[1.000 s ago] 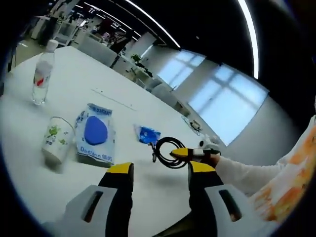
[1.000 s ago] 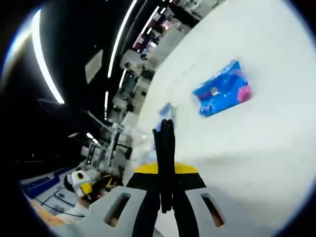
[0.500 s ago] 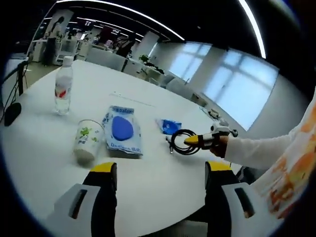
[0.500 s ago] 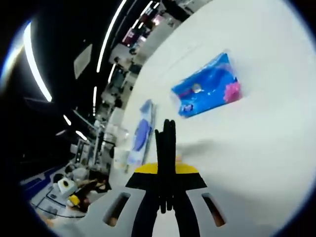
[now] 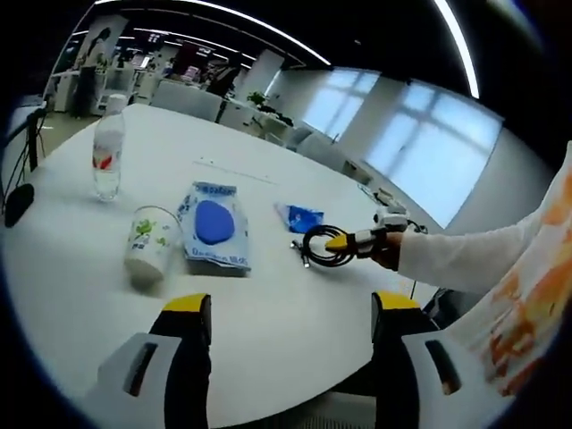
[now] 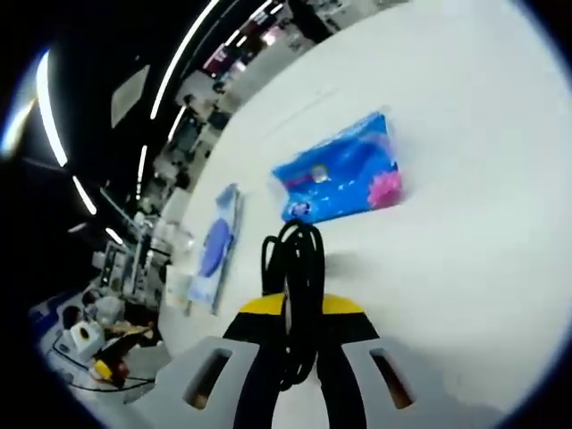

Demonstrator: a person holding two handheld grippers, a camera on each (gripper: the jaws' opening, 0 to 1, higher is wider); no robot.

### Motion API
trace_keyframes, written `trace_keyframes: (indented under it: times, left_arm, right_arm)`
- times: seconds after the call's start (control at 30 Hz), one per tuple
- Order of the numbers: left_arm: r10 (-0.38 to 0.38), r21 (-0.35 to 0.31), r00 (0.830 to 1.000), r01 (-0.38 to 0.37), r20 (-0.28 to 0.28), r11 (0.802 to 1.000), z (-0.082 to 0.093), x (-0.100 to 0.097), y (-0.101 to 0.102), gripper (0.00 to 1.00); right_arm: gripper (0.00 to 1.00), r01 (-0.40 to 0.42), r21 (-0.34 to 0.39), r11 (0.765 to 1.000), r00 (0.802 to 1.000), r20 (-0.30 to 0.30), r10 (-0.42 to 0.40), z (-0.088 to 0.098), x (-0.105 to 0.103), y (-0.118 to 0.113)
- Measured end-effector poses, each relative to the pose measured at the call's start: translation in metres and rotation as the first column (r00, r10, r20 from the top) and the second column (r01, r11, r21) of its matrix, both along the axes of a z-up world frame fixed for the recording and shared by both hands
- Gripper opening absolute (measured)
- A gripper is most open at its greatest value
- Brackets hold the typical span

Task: Arrange the tabletop items into an orderly group along one side of the table until the central work area is clear of visible clutter.

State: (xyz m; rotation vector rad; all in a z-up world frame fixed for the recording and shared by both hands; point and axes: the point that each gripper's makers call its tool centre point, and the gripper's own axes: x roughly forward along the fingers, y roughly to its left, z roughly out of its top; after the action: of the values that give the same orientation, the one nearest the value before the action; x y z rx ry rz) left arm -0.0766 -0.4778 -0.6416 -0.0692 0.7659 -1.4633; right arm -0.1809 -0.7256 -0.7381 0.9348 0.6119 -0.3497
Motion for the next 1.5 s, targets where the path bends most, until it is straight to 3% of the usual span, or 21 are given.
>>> trace_keyframes:
  times: [0.17, 0.33, 0.53, 0.7, 0.8, 0.97, 1.27, 1.37, 1.5]
  left_arm:
    - [0.009, 0.006, 1.0, -0.009, -0.007, 1.0, -0.003, 0.001, 0.0, 0.75]
    - [-0.004, 0.019, 1.0, 0.004, -0.003, 1.0, -0.005, 0.0, 0.002, 0.75]
    - [-0.015, 0.031, 1.0, 0.015, 0.008, 0.999, -0.007, 0.0, 0.002, 0.76]
    - [-0.018, 0.039, 0.999, 0.017, 0.028, 0.999, -0.008, 0.001, 0.002, 0.81]
    - [0.011, 0.059, 0.998, -0.015, 0.057, 0.998, -0.012, 0.01, 0.004, 0.89]
    - [0.035, 0.096, 0.995, -0.044, 0.089, 0.994, -0.019, 0.021, 0.011, 0.95]
    - [0.082, 0.097, 0.993, -0.09, 0.081, 0.991, -0.022, 0.04, 0.021, 1.0]
    - [0.069, 0.112, 0.992, -0.081, 0.103, 0.99, -0.024, 0.044, 0.026, 1.0]
    - [0.072, 0.104, 0.989, -0.085, 0.126, 0.991, -0.022, 0.052, 0.032, 1.0]
  right_arm:
    - [0.21, -0.001, -0.118, 0.993, 0.999, -0.053, -0.005, -0.004, -0.01, -0.016]
    - [0.35, -0.006, -0.153, 0.988, 0.997, -0.077, -0.006, -0.003, -0.018, -0.022]
    - [0.38, -0.053, -0.198, 0.979, 0.995, -0.095, 0.034, -0.003, -0.025, -0.023]
    - [0.49, -0.111, -0.267, 0.957, 0.991, -0.103, 0.086, 0.004, -0.025, -0.022]
    - [0.52, -0.137, -0.269, 0.953, 0.986, -0.128, 0.106, 0.004, -0.028, -0.017]
    - [0.69, -0.163, -0.303, 0.939, 0.982, -0.143, 0.125, 0.008, -0.032, -0.013]
    - [0.75, -0.182, -0.317, 0.931, 0.982, -0.101, 0.157, 0.021, -0.045, 0.006]
    - [0.75, -0.163, -0.309, 0.937, 0.986, -0.082, 0.144, 0.026, -0.049, 0.016]
    - [0.76, -0.177, -0.325, 0.929, 0.983, -0.104, 0.151, 0.028, -0.058, 0.021]
